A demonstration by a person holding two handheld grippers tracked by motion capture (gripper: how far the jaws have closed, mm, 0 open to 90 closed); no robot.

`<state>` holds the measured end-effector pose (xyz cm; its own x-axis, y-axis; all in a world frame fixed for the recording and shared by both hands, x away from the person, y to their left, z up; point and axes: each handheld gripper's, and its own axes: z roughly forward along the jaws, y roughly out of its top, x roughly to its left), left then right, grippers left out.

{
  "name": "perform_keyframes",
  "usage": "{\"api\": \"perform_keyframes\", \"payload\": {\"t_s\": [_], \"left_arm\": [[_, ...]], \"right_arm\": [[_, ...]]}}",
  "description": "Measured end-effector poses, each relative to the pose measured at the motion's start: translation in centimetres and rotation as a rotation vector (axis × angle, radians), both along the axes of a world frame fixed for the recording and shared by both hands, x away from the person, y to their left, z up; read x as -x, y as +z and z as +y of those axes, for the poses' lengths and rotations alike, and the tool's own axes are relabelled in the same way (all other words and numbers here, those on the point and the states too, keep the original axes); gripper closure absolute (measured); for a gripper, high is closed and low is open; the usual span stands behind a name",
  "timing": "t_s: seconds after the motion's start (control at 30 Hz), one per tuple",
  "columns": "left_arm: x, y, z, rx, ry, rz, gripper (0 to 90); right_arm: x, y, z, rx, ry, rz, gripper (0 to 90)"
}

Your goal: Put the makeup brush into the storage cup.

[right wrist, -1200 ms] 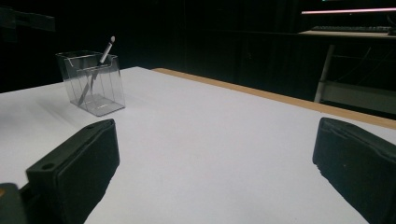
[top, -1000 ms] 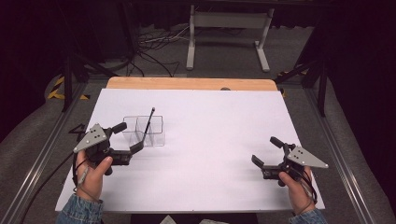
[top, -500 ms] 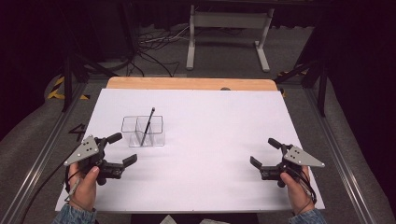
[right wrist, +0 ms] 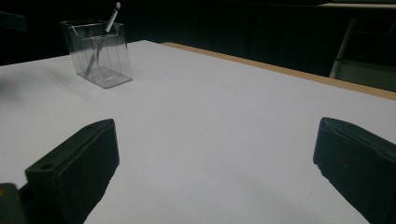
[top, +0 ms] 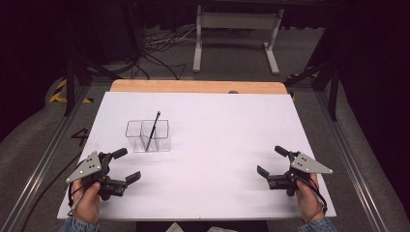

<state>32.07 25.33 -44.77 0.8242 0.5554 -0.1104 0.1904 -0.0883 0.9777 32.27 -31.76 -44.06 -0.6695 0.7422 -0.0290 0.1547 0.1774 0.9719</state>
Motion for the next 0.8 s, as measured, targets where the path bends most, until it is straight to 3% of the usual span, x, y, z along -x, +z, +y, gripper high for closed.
{"api": "perform_keyframes", "payload": {"t_s": [0.07,0.23,0.47,0.8], "left_arm": [[0.1,-0.2,0.1,-0.002,-0.007,0.002,2.7],[0.1,-1.0,0.3,0.055,-0.013,0.006,2.5],[0.5,-1.6,0.3,0.022,-0.006,-0.004,2.3],[1.0,-2.4,0.2,0.002,0.014,0.014,2.1]], "right_arm": [[0.0,-0.1,0.0,-0.003,0.001,0.0,0.6],[0.3,-0.5,-0.1,-0.009,-0.003,-0.024,0.6],[0.7,-1.3,-0.1,-0.008,0.016,-0.009,0.6],[0.9,-1.5,0.0,-0.009,0.022,-0.012,0.5]]}}
